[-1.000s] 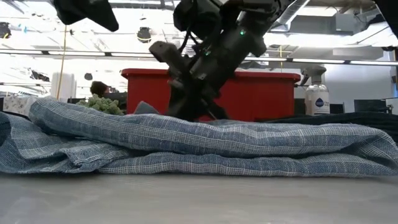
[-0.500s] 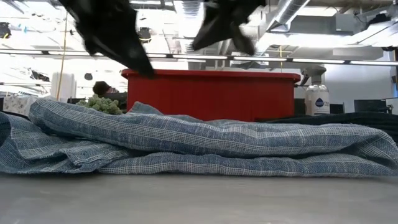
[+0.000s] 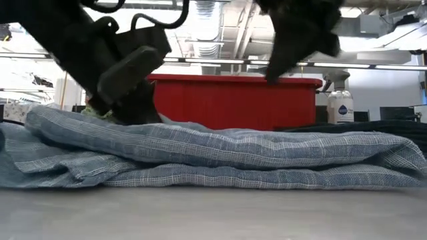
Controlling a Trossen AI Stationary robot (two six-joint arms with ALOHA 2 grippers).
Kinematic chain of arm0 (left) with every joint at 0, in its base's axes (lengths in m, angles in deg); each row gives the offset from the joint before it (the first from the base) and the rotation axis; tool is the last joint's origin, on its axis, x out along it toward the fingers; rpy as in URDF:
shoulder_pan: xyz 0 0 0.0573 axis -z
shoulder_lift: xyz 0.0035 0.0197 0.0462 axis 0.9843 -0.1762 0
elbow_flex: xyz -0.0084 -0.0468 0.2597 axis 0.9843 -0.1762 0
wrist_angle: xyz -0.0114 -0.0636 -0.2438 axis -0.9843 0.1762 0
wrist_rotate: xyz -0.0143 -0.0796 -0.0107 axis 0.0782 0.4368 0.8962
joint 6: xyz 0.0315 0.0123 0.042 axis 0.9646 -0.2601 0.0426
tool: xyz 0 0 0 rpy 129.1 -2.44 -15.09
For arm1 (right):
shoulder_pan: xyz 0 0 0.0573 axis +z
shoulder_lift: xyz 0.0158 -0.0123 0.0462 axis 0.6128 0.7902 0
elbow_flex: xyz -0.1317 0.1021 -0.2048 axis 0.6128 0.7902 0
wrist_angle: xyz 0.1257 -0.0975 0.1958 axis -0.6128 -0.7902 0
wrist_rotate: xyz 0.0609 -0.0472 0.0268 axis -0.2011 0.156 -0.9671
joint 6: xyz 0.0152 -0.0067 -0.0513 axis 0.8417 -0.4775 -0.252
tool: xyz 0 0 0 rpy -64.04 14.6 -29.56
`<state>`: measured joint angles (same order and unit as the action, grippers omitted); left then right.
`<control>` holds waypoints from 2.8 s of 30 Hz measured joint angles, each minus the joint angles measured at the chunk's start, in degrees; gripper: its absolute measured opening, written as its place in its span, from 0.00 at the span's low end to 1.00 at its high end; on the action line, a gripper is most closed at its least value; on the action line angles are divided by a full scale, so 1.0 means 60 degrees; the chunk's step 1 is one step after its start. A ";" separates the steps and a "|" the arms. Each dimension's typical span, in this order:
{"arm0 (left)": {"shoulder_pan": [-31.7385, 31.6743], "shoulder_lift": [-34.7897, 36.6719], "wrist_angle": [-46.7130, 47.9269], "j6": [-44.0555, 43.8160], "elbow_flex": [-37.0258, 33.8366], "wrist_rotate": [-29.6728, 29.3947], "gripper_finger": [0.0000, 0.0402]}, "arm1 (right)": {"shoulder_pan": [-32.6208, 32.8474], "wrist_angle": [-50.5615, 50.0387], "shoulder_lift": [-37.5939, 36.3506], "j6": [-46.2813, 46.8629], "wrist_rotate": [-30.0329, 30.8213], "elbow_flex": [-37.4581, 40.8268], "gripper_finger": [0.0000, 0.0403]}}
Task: Fold Laundry from Bin
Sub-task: Fold the blue polo shirt
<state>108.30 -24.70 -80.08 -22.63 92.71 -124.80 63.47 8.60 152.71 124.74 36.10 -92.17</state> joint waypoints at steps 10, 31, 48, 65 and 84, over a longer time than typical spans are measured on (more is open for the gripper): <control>-0.0031 0.0018 -0.0344 -0.0401 -0.0694 0.0804 0.00 | 0.0411 -0.0485 0.1124 0.3954 -0.1626 0.0014 0.12; -0.0406 0.0018 -0.0802 0.0181 -0.0697 0.1419 0.00 | -0.0252 -0.1066 0.0720 0.6432 -0.3156 0.0770 0.79; -0.0424 0.0011 -0.0822 0.0446 -0.0705 0.1404 0.00 | -0.0387 0.2003 0.0680 0.6994 -0.3679 0.2361 0.53; -0.1420 0.1592 0.0078 0.2090 0.0568 0.3479 0.00 | 0.0169 0.1071 0.0421 0.7770 -0.3977 0.2379 0.07; -0.1712 0.4353 0.1069 0.2082 0.0672 0.2865 0.00 | 0.1153 -0.2526 -0.3211 0.9664 -0.2932 0.2390 0.07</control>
<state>98.03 1.41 -73.66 -10.14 96.74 -107.61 70.39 -6.56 133.45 182.72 18.51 -77.84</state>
